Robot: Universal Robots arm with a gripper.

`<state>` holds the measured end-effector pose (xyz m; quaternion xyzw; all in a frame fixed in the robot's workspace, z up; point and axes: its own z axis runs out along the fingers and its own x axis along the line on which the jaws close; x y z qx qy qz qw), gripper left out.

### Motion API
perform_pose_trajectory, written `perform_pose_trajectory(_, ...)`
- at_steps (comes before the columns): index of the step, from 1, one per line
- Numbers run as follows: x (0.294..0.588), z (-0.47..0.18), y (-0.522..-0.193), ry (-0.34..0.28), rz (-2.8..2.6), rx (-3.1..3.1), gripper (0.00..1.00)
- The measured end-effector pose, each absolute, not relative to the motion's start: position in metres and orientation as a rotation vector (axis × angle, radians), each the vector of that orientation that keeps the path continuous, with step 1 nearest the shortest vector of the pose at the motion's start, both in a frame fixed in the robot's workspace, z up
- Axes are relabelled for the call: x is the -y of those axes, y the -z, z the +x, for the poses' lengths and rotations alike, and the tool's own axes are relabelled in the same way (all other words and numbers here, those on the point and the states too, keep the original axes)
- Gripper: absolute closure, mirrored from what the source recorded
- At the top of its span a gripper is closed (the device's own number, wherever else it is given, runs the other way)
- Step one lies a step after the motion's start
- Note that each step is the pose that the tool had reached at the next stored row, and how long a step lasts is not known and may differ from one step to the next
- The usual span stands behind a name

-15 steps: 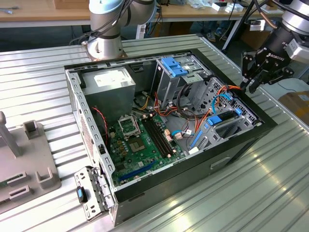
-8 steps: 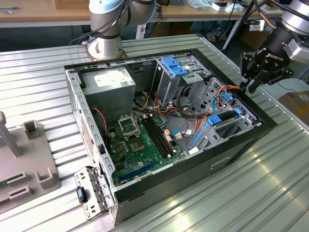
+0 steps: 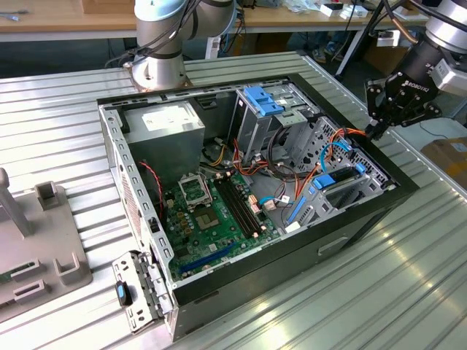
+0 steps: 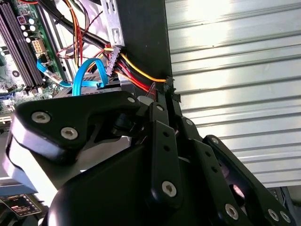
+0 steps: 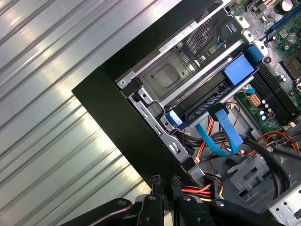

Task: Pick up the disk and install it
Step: 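Insert the first disk wire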

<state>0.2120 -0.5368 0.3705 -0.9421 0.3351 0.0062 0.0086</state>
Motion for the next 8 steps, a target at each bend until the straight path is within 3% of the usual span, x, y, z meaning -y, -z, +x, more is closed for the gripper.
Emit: perform_pose_trajectory(8,0.5368,0.2106,-0.3714,-0.015,-2.937,-1.063,0.84)
